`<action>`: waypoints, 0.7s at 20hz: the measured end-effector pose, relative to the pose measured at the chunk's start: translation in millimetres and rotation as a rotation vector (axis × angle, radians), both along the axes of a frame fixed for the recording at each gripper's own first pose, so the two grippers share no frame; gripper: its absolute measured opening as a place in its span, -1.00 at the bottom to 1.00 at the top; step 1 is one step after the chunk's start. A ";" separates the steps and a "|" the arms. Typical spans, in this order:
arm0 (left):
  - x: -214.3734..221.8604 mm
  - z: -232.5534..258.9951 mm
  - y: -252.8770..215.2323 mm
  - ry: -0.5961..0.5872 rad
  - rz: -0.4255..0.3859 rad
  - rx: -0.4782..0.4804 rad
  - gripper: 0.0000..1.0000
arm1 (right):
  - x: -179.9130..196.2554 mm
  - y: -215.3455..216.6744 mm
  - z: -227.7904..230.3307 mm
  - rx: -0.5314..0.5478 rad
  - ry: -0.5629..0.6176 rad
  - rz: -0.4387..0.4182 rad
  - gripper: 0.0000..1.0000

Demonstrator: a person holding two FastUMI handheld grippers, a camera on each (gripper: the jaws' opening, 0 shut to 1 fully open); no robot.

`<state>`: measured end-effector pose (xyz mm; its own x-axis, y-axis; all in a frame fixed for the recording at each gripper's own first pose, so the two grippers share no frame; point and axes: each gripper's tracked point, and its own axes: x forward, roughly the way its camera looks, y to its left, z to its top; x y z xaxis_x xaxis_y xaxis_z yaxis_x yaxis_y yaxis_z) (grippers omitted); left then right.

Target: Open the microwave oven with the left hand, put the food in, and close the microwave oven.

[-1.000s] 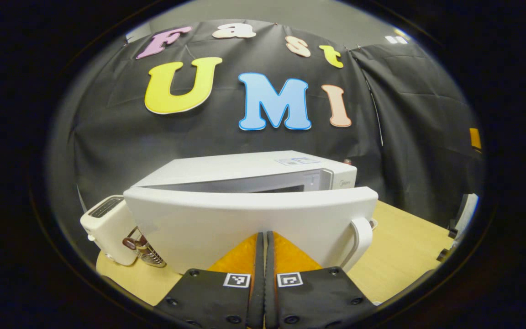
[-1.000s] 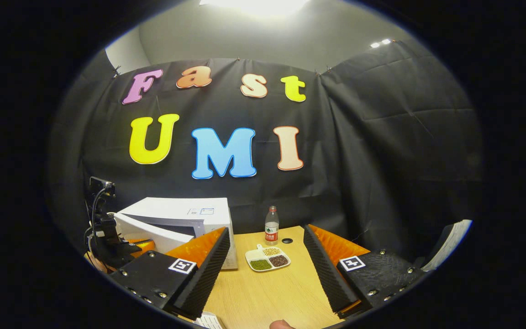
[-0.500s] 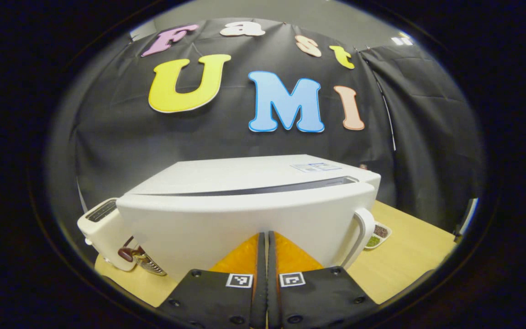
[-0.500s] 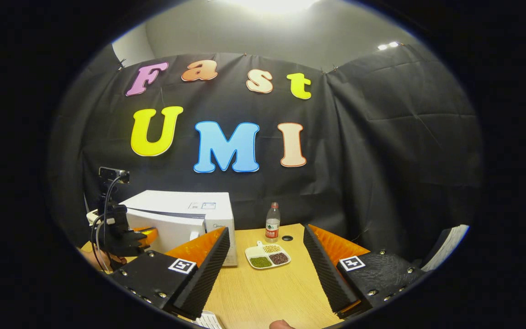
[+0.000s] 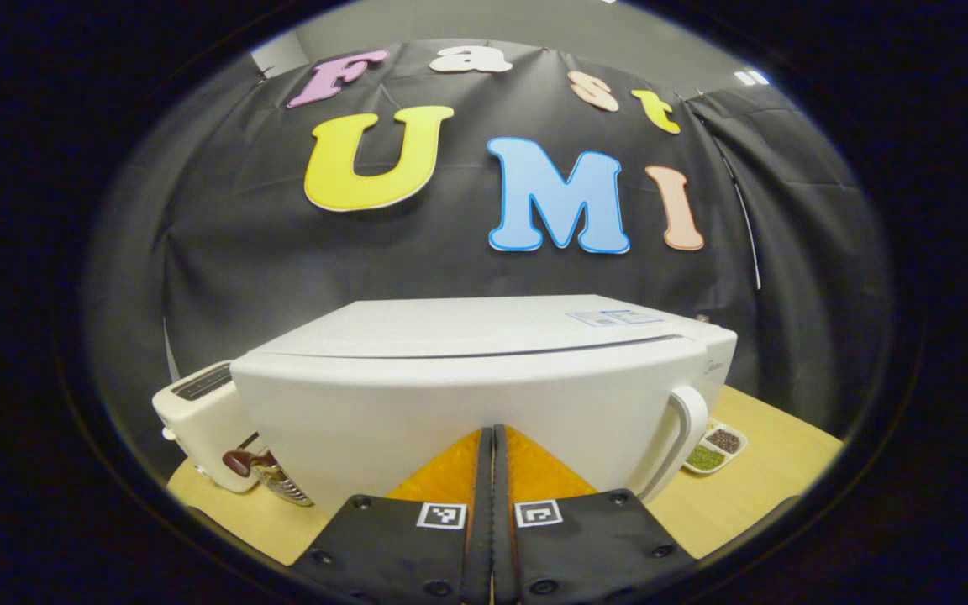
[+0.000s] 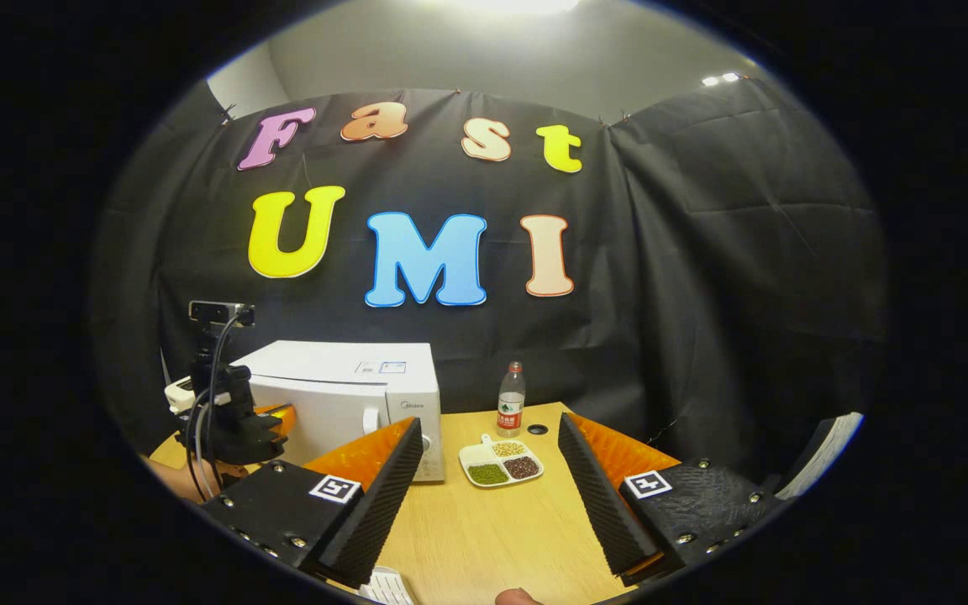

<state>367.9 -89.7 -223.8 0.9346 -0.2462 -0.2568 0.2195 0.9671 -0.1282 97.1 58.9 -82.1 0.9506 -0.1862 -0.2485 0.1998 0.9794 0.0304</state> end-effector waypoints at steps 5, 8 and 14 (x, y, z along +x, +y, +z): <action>3.9 -5.8 0.7 0.041 0.023 -0.001 -0.86 | -7.5 9.9 0.4 0.003 -0.001 0.058 0.97; 3.1 -34.8 8.8 0.194 0.099 -0.032 -0.85 | -20.6 15.3 5.6 0.004 -0.009 0.106 0.96; -12.9 -3.6 13.7 0.112 0.088 0.052 -0.86 | -52.1 -1.5 12.5 -0.016 -0.018 0.126 0.96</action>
